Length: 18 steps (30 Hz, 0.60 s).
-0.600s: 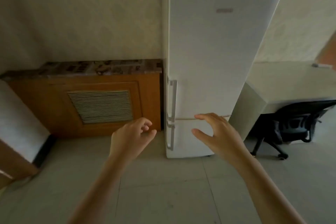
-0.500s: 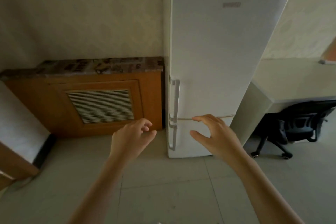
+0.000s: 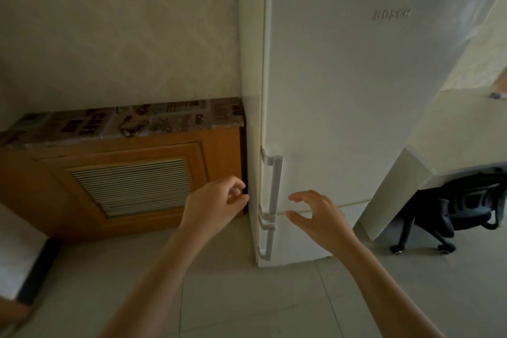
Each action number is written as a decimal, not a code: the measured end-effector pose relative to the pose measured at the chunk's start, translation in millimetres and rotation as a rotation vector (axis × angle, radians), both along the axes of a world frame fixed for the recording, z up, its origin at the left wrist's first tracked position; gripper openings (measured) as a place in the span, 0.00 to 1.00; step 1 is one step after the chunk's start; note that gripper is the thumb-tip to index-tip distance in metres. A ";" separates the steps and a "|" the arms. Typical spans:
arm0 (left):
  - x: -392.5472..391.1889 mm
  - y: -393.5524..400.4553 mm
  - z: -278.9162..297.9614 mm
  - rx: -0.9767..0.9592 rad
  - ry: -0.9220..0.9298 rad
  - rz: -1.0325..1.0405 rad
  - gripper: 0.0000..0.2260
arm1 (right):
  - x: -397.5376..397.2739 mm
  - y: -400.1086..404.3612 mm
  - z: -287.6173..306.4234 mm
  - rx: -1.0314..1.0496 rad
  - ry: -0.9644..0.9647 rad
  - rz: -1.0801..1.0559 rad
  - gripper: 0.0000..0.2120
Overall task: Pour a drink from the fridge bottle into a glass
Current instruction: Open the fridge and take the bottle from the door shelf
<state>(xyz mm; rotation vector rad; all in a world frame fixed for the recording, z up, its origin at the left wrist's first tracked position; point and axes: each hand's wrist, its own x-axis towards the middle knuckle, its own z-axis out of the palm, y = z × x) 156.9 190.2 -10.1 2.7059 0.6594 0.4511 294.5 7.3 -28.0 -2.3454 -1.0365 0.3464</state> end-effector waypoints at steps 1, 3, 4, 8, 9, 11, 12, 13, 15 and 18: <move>13.4 5.7 0.9 0.002 -0.010 -0.028 0.13 | 12.1 8.8 -3.2 0.006 -0.002 -0.017 0.17; 40.1 19.4 2.6 -0.011 -0.044 -0.067 0.16 | 38.6 27.1 -11.3 0.034 0.009 -0.061 0.18; 54.4 27.4 4.4 -0.020 -0.077 -0.071 0.18 | 52.3 37.3 -16.1 0.049 0.022 -0.085 0.19; 117.1 56.2 25.3 -0.052 -0.287 -0.047 0.33 | 96.5 83.2 -32.8 0.010 0.037 -0.094 0.26; 133.4 61.4 32.7 -0.067 -0.328 -0.056 0.36 | 104.7 94.8 -35.7 -0.008 0.030 -0.081 0.27; 162.5 68.7 42.3 -0.088 -0.340 -0.082 0.41 | 116.1 116.4 -38.9 -0.041 0.025 -0.031 0.26; 174.7 70.9 42.6 -0.071 -0.324 -0.090 0.43 | 120.1 125.8 -40.1 -0.049 0.034 -0.003 0.24; 184.0 71.7 41.4 -0.044 -0.312 -0.085 0.44 | 123.0 133.8 -41.4 -0.057 0.042 0.025 0.22; 194.9 70.9 35.7 -0.027 -0.328 -0.044 0.44 | 125.6 146.6 -44.3 -0.091 0.038 0.073 0.21; 201.0 71.8 25.1 -0.056 -0.429 -0.009 0.41 | 129.1 155.7 -49.9 -0.110 0.001 0.099 0.14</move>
